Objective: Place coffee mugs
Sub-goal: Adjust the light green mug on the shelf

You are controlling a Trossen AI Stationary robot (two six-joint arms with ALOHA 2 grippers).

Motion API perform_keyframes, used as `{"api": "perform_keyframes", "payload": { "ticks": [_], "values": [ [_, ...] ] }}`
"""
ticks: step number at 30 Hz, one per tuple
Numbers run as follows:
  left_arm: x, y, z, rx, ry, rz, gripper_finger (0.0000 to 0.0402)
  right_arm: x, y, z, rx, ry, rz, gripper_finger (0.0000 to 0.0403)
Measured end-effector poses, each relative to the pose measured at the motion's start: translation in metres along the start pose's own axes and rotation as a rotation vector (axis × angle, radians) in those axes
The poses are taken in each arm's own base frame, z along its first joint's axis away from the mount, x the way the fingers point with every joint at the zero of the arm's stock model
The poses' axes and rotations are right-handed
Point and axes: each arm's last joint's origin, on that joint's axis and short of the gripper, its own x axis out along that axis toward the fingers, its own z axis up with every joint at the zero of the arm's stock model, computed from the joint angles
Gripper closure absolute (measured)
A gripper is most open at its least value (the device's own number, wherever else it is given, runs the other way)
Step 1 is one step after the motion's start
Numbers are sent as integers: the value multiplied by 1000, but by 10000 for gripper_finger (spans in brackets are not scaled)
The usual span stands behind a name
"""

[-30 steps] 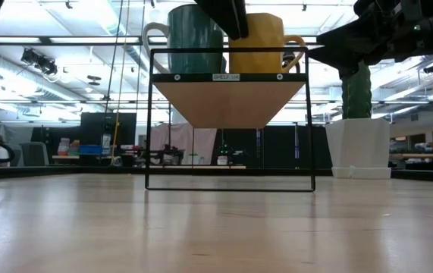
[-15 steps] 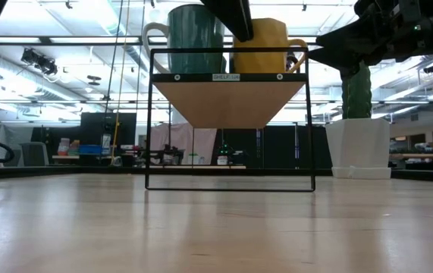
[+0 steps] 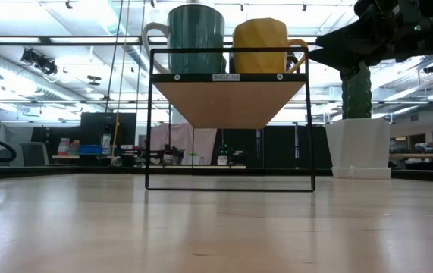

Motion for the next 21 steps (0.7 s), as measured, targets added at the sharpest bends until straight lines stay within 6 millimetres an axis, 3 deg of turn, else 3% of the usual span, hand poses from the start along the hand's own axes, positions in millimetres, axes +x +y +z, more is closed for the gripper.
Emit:
{"api": "perform_keyframes", "payload": {
  "ticks": [6,9,15,21],
  "values": [
    [-5,-27,-21,5,65,61,148,0,0,0,29,0,1,197],
    [-16,-24,-29,-22,36,81,153,0,1,0,33,2,9,197],
    [-18,-12,-48,-34,54,145,176,0,5,-1,31,3,14,197],
    [-8,7,-65,-94,44,156,198,0,7,-1,22,3,20,197]
  ]
}}
